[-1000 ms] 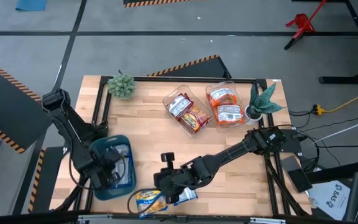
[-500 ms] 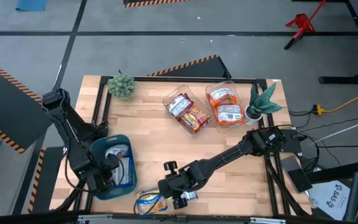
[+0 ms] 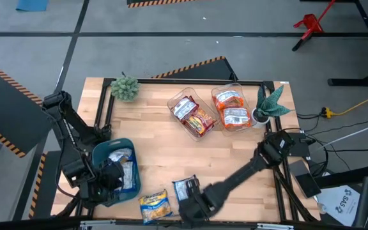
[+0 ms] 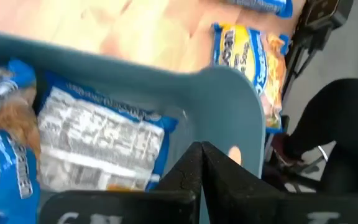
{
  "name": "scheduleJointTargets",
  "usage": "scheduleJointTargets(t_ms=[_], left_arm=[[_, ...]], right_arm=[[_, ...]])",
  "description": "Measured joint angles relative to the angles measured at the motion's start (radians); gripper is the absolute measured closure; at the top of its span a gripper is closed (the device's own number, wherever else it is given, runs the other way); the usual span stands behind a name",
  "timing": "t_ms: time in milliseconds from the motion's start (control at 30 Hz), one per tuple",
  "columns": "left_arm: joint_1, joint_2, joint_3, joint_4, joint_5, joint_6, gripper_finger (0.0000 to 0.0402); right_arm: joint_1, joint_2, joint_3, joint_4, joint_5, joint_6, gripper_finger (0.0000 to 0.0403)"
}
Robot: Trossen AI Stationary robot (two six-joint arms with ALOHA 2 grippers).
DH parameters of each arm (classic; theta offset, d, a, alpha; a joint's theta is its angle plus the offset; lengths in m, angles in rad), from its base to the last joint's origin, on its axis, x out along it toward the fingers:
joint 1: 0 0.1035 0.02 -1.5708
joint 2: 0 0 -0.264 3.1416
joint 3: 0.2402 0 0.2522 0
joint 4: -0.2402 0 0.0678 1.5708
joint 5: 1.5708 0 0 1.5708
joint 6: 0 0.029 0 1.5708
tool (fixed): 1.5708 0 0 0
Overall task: Sort Maruchan noodles
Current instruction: Put the blue noodle pack into the blue bin
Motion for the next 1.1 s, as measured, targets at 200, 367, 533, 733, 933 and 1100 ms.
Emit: scheduleJointTargets(t_ms=[200,367,533,733,933,1100], left_arm=[[0.001,0.000,0.000,-0.016,-0.072,0.016,0.0401],[0.001,0.000,0.000,-0.040,-0.101,0.016,0.0401],[0.001,0.000,0.000,-0.053,-0.115,0.016,0.0401],[0.001,0.000,0.000,-0.070,-0.142,0.017,0.0401],[0.001,0.000,0.000,-0.086,-0.170,0.017,0.0401],[0.001,0.000,0.000,-0.088,-0.171,0.017,0.0401]], right_arm=[[0.087,0.001,-0.026,0.023,0.194,-0.054,0.0132],[0.092,0.004,-0.110,0.100,0.204,-0.050,0.0132],[0.083,0.001,-0.203,0.178,0.275,-0.044,0.0132],[0.076,0.001,-0.269,0.191,0.452,-0.047,0.0133],[0.058,0.003,-0.312,0.220,0.546,-0.046,0.0180],[0.042,0.001,-0.343,0.279,0.591,-0.042,0.0255]])
